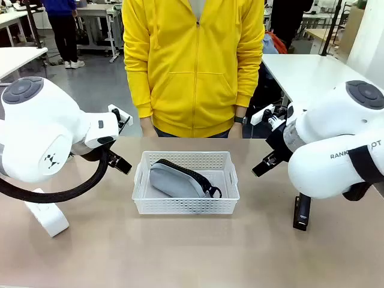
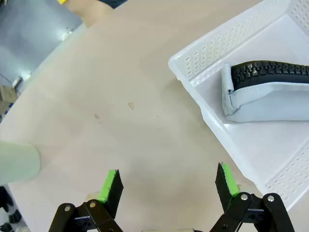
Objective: Efficiently arrange items inside the basket to fit them all.
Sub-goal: Pick up the Digital clock and place it inside the Organizing basket.
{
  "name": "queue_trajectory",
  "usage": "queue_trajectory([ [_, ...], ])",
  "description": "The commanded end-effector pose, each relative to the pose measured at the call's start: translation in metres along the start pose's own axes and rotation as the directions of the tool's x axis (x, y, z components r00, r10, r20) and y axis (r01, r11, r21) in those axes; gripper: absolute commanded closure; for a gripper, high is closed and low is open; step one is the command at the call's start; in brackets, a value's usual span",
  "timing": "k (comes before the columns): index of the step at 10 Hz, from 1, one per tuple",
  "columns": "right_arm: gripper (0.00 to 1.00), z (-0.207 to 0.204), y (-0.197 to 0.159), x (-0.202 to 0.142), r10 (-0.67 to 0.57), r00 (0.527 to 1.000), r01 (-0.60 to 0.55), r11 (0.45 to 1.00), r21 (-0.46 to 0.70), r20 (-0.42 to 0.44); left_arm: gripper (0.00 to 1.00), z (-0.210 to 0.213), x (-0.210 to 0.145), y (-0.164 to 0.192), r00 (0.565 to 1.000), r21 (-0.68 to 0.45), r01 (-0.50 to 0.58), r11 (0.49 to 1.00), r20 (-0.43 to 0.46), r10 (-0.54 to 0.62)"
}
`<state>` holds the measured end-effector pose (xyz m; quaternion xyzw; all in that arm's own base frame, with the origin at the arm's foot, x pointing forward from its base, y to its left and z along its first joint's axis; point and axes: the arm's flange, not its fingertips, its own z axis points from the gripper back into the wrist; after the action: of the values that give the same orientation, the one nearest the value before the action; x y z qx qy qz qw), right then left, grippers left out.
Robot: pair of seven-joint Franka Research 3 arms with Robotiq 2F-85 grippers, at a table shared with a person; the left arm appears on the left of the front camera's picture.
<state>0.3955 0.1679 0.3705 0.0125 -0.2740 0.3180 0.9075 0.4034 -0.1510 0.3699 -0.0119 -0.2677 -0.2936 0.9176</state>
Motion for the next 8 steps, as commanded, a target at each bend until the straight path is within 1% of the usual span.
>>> queue_trajectory([
  [1, 0.00, 0.0000, 0.0000, 0.0000, 0.000, 1.000, 0.000, 1.000, 0.000, 0.000, 0.00, 0.0001, 0.0001, 0.0000, 1.000, 0.000, 0.000, 1.000, 0.000, 0.000],
  [8, 0.00, 0.0000, 0.0000, 0.0000, 0.000, 1.000, 0.000, 1.000, 0.000, 0.000, 0.00, 0.0001, 0.0001, 0.0000, 1.000, 0.000, 0.000, 1.000, 0.000, 0.000],
])
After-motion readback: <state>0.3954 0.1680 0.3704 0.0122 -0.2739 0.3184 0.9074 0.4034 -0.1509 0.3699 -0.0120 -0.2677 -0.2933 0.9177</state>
